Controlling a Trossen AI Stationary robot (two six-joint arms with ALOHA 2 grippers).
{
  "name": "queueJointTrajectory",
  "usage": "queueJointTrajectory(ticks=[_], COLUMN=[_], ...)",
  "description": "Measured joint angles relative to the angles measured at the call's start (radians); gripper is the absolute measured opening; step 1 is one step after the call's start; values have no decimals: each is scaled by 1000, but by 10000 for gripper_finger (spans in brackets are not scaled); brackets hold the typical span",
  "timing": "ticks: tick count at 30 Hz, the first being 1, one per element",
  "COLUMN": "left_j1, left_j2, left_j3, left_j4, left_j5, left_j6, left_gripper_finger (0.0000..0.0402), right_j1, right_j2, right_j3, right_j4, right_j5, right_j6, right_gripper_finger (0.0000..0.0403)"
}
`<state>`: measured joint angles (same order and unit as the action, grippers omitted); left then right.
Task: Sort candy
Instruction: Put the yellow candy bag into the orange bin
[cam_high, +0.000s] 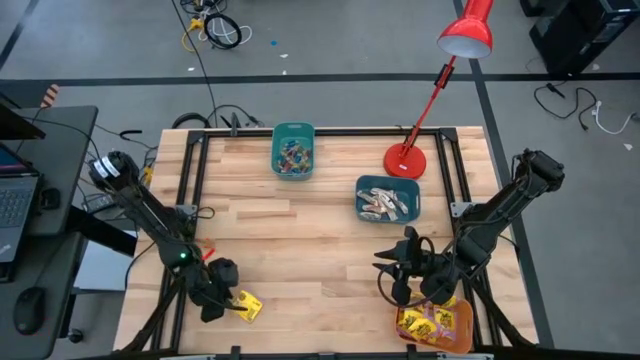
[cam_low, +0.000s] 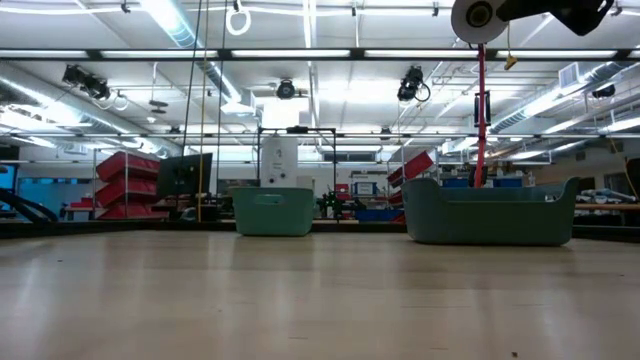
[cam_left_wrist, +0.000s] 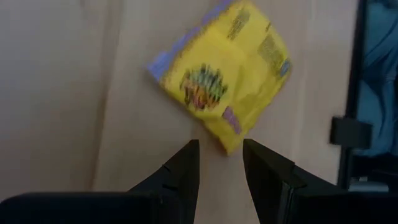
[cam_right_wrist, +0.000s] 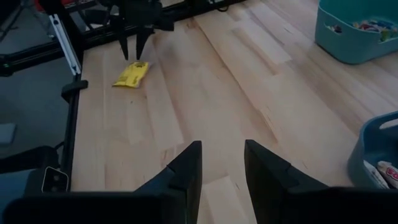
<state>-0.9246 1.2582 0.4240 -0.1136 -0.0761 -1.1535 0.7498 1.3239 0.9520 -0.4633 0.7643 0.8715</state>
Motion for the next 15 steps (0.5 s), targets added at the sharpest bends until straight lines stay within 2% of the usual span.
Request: queueJointTrajectory(ticks=[7, 15], left_j1=[-9, -9], left_j2=[84, 94], left_j3=[2, 3], left_j4=[66, 65], left_j5=[8, -17], left_j6=[-4, -6], left_gripper_finger=[126, 126], right_j1=[0, 0], right_j2=[0, 0], right_j3=[0, 0], right_j4=[0, 7], right_j5=[0, 0], right_j6=[0, -5], right_gripper_finger=[105, 105])
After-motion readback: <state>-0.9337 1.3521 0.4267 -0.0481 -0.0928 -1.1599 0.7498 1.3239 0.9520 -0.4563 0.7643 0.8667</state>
